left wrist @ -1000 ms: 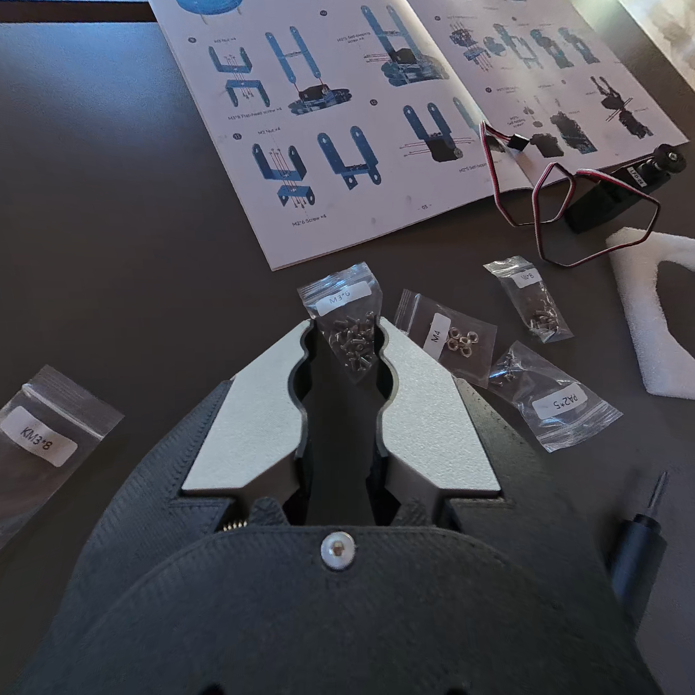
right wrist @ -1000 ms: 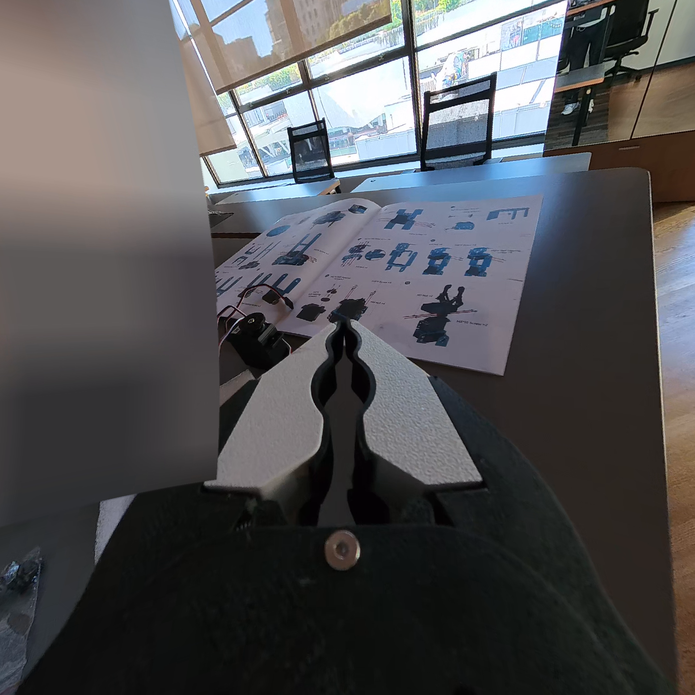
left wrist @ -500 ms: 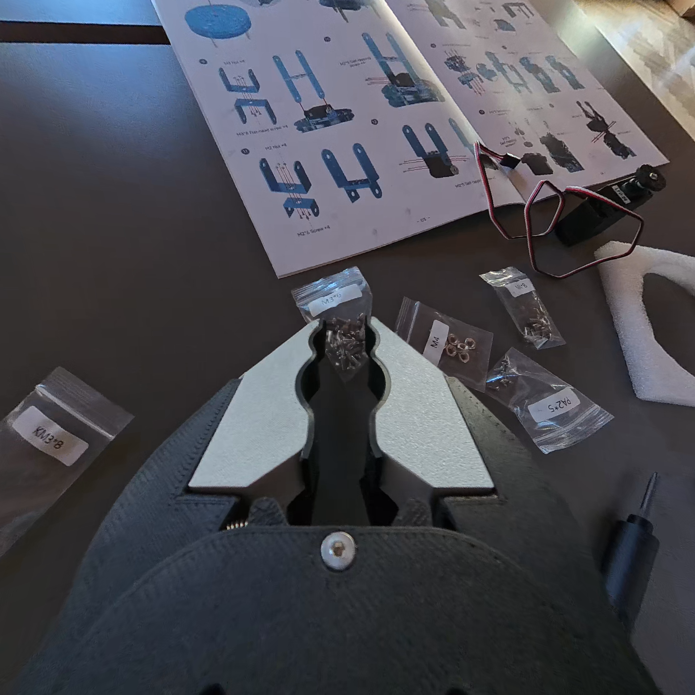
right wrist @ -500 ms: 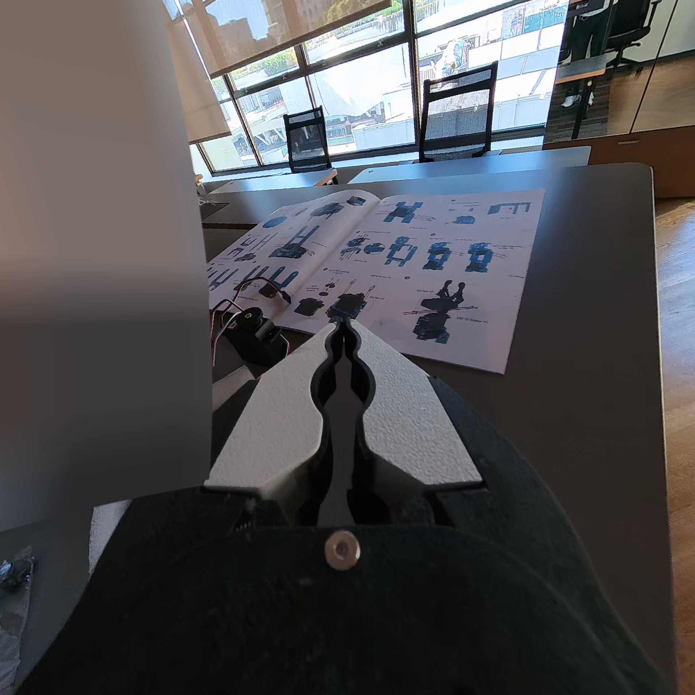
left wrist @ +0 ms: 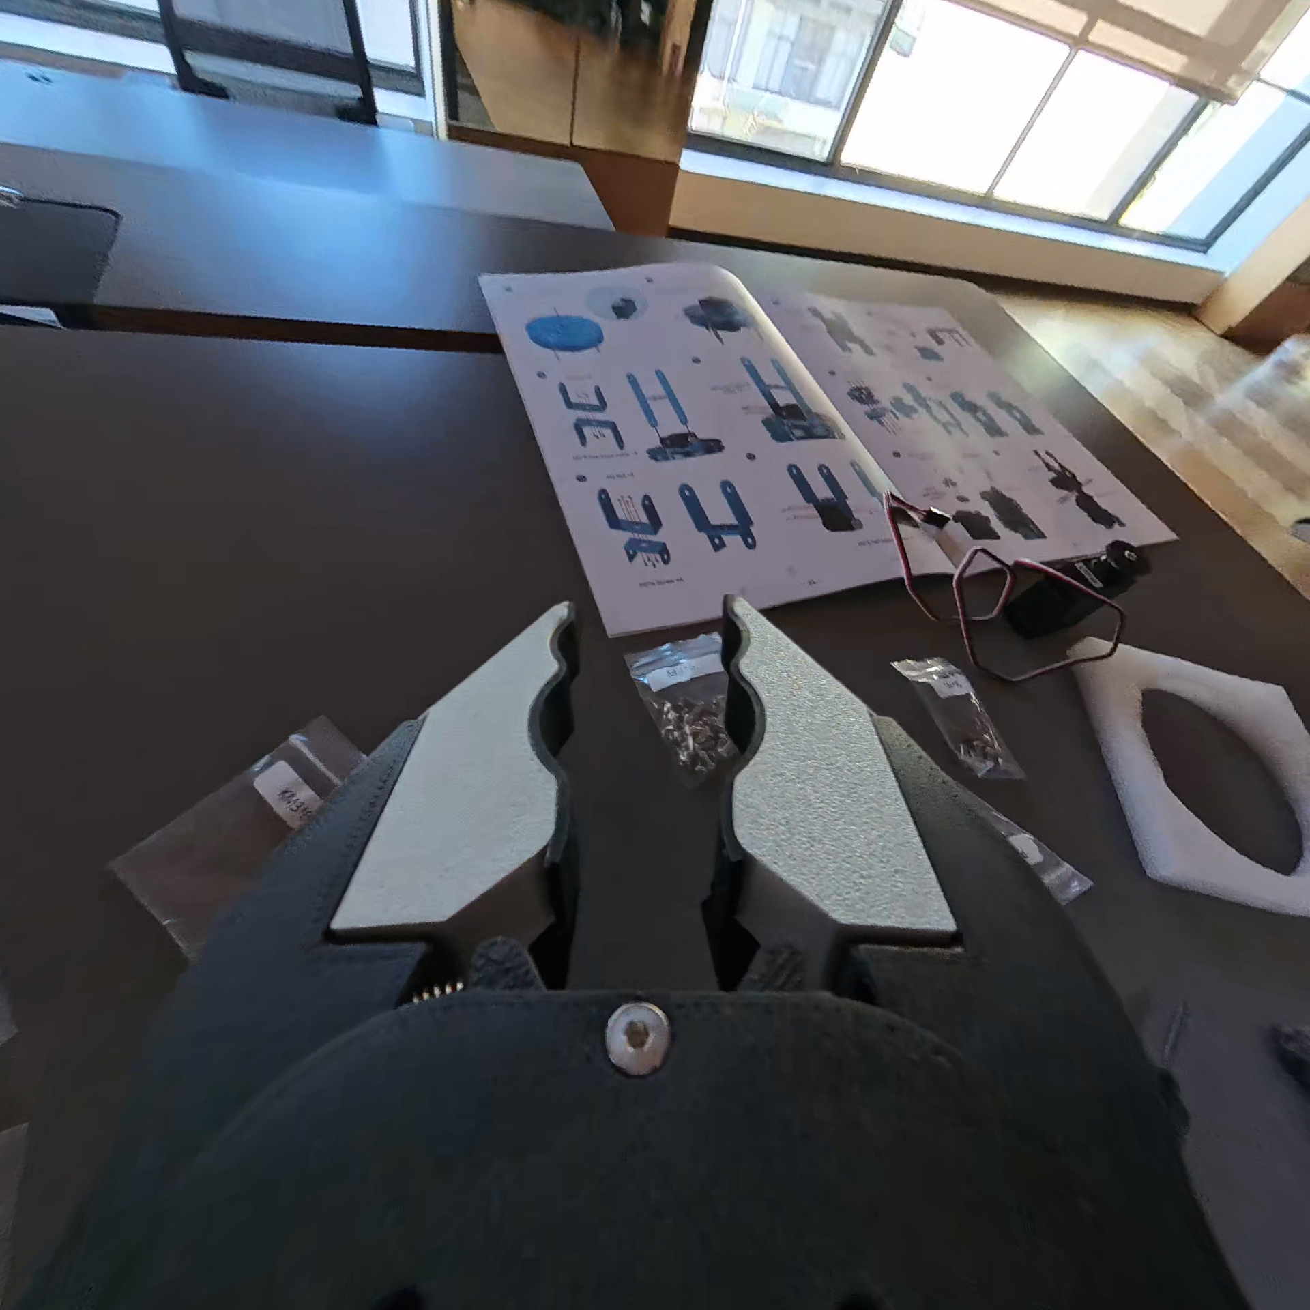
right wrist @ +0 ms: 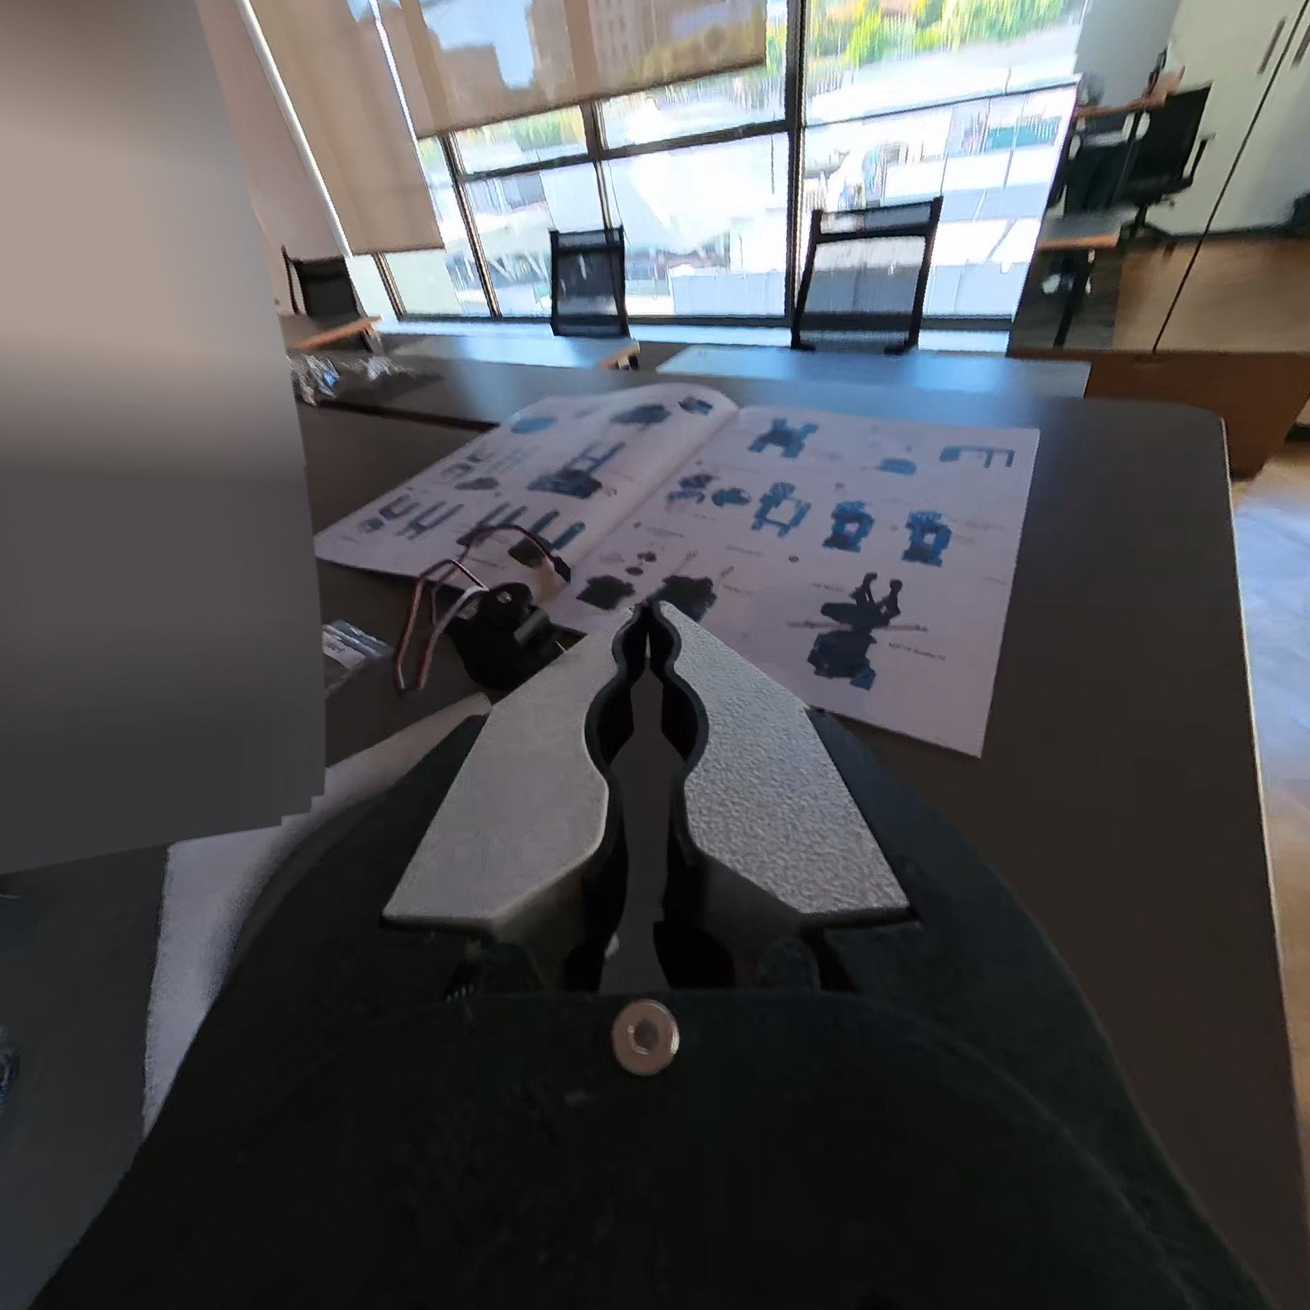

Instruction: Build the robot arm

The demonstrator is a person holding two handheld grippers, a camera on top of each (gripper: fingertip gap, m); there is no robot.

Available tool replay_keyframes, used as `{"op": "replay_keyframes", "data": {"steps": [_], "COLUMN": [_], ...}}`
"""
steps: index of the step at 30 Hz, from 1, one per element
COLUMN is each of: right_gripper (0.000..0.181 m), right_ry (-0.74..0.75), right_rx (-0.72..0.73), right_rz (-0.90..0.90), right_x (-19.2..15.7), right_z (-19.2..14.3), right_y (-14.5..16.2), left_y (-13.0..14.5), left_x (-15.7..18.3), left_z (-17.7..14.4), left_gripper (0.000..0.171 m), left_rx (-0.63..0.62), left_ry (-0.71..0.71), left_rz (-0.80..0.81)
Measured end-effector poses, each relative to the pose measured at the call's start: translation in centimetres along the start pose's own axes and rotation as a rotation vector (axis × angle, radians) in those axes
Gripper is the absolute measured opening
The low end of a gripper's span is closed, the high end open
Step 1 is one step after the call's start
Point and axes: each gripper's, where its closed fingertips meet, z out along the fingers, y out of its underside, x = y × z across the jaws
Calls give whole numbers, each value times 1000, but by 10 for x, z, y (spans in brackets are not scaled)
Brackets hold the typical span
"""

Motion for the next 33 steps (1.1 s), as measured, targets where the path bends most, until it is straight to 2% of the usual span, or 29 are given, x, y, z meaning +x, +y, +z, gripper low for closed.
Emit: {"op": "replay_keyframes", "data": {"steps": [6, 13, 19, 21, 26, 33], "right_gripper": [2, 6, 10, 19, 25, 26], "right_ry": [-93, -152, -95, -104, -94, 1], "right_rx": [-30, -34, -33, -28, 26, 16], "right_rz": [-39, -162, -322, -352, -345, -317], "right_x": [-24, -43, -40, -40, -34, -3], "right_z": [5, -1, -3, -3, 1, 6], "right_y": [4, 4, 2, 2, -4, -6], "left_y": [6, -1, -15, -19, -25, -22], "left_x": [-2, 2, 10, 11, 2, 5], "left_z": [6, 5, -3, -6, -12, -8], "left_gripper": [40, 37, 38, 40, 42, 42], "left_rx": [2, 44, 107, 123, 161, 163], "left_ry": [8, -4, 15, 19, 5, 76], "left_rz": [-39, 39, 60, 60, 33, -56]}}
